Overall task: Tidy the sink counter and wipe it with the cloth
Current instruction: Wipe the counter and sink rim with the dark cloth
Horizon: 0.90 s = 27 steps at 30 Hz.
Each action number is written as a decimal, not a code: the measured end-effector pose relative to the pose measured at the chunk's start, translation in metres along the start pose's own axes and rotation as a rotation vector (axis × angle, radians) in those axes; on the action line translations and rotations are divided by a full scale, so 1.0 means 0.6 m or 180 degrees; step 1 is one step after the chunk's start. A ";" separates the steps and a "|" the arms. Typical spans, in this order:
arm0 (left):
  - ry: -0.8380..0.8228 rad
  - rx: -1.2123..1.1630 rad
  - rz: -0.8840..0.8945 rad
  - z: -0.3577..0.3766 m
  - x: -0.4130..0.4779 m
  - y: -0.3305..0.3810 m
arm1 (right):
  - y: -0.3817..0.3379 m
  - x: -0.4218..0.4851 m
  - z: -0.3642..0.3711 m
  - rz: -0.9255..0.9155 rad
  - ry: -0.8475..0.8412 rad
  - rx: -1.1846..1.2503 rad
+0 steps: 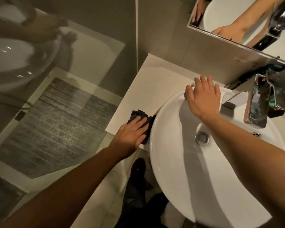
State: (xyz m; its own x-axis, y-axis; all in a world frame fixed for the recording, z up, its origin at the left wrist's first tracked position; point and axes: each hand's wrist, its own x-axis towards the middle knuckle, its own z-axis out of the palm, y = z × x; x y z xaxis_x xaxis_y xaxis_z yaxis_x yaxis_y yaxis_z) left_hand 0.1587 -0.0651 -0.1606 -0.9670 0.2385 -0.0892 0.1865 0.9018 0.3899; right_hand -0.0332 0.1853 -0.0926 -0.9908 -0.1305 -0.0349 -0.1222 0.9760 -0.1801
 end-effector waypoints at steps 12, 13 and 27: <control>0.0360 -0.0652 -0.0546 0.020 -0.120 0.068 | -0.034 -0.203 0.000 -0.0851 -0.0420 0.0621; 0.0379 -0.0806 -0.0658 0.017 -0.131 0.078 | -0.036 -0.231 -0.001 -0.0898 -0.0554 0.0738; 0.0897 -0.3001 -0.1530 -0.099 -0.270 0.293 | -0.083 -0.483 -0.135 0.0264 -0.1700 0.2947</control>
State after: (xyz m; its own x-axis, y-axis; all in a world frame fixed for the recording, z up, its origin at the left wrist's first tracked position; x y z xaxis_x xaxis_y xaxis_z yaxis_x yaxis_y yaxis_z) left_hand 0.3381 0.0333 -0.0230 -0.9307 -0.2635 -0.2537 -0.3124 0.2119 0.9260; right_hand 0.2552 0.1887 0.0060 -0.8132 -0.3481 -0.4664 0.2579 0.5028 -0.8250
